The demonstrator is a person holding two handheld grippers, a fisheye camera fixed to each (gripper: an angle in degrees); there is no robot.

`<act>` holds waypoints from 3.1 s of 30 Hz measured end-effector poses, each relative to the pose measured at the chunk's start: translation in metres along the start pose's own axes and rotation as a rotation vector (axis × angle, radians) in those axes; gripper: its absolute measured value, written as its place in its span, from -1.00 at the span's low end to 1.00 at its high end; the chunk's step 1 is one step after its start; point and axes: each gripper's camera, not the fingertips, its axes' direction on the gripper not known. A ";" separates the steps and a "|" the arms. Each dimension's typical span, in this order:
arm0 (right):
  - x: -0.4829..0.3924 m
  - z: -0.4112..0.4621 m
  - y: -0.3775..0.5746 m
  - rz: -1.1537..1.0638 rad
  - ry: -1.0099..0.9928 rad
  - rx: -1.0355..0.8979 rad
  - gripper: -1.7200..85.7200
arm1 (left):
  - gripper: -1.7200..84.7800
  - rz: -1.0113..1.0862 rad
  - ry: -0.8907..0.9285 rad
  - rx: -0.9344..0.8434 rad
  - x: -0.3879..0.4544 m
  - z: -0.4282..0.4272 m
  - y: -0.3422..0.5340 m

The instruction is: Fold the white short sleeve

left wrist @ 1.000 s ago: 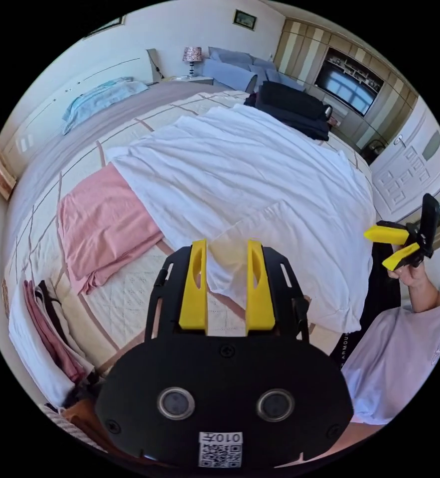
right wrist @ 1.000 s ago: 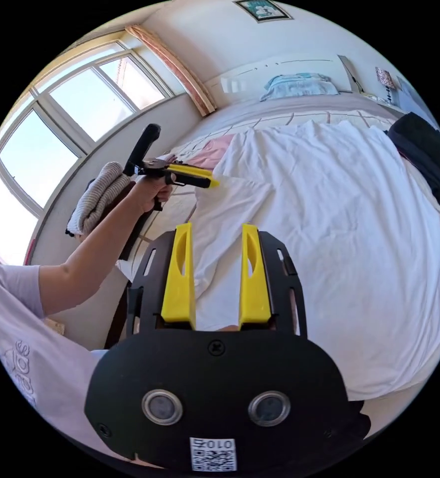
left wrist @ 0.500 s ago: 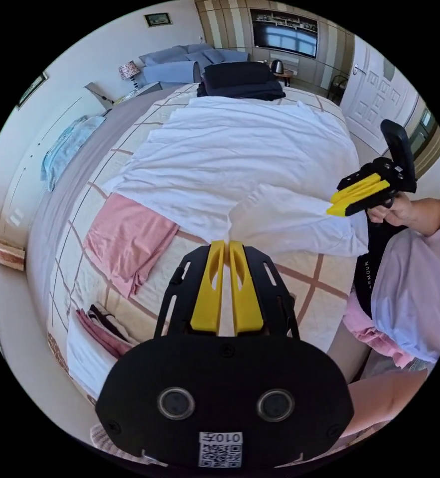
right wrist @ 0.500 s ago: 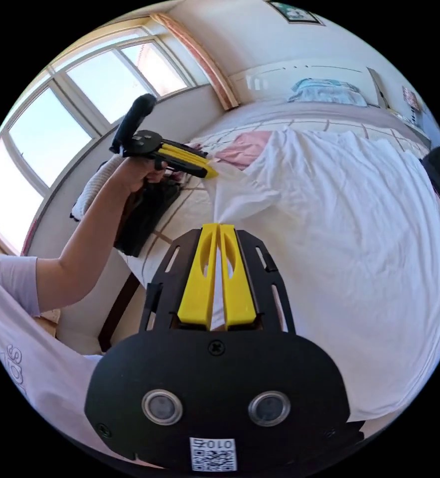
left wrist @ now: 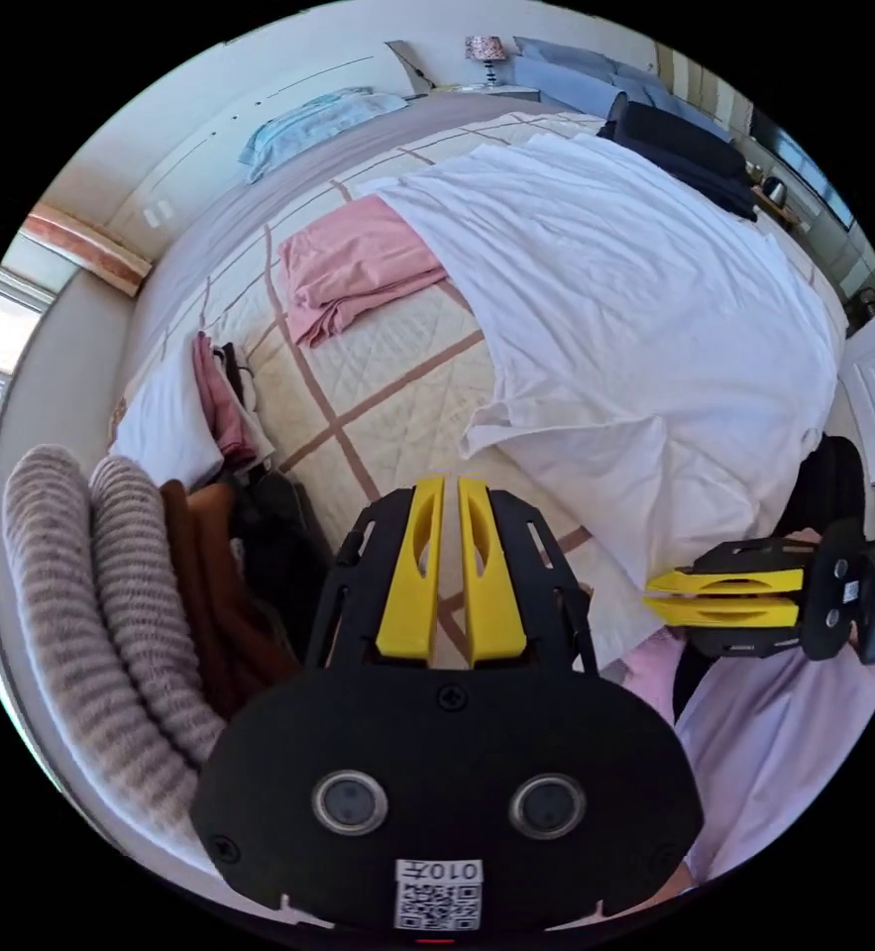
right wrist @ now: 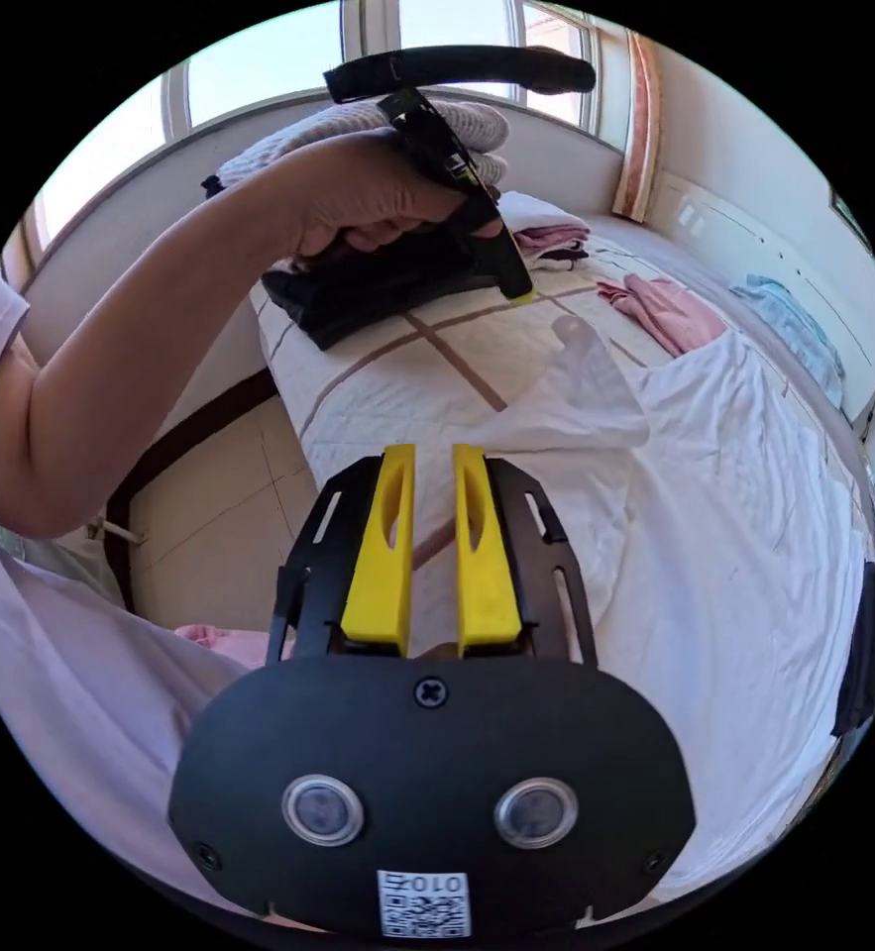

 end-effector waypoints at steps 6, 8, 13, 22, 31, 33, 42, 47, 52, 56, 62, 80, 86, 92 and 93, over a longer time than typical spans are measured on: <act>-0.010 -0.001 0.013 -0.088 -0.341 -0.014 -0.92 | -0.81 0.041 0.359 0.193 0.031 -0.024 0.030; -0.005 -0.022 0.033 -0.056 -0.298 0.076 -0.93 | -0.77 0.040 0.395 0.196 0.043 -0.015 0.035; 0.016 -0.063 0.090 0.079 -0.088 0.085 -0.93 | -0.71 0.013 0.314 0.231 0.079 0.004 0.043; 0.070 -0.165 0.190 0.407 0.121 0.255 -0.92 | -0.89 -0.063 0.325 0.296 0.081 0.024 0.063; 0.112 -0.218 0.274 0.629 0.201 0.342 -0.90 | -0.96 -0.364 0.558 0.383 0.006 0.024 0.145; 0.115 -0.223 0.280 0.635 0.212 0.346 -0.90 | -0.96 -0.448 0.501 0.384 -0.001 0.023 0.162; 0.139 -0.238 0.302 0.702 0.266 0.312 -0.89 | -0.97 -0.497 -0.004 0.111 0.025 0.045 0.191; 0.176 -0.255 0.333 0.904 0.436 0.214 -0.81 | -0.97 -0.416 0.115 0.204 0.035 0.029 0.190; 0.236 -0.282 0.376 1.159 0.441 0.293 -0.68 | -0.97 -0.007 0.231 0.328 0.100 0.012 0.136; 0.288 -0.275 0.394 1.286 0.361 0.281 -0.71 | -0.97 0.107 0.303 0.278 0.132 0.027 0.109; 0.296 -0.268 0.373 1.242 0.307 0.391 -0.87 | -0.97 0.089 0.275 0.285 0.128 0.026 0.109; 0.131 -0.193 0.221 0.437 0.327 0.071 -0.71 | -0.96 0.066 0.566 0.417 0.103 0.020 0.081; 0.138 -0.161 0.203 0.510 0.296 0.051 -0.80 | -0.96 0.098 0.534 0.423 0.112 0.015 0.078; 0.173 -0.208 0.212 0.539 0.388 -0.031 -0.89 | -0.96 0.091 0.429 0.294 0.110 0.032 0.068; 0.179 -0.218 0.219 0.549 0.419 -0.041 -0.89 | -0.96 0.087 0.395 0.254 0.109 0.039 0.067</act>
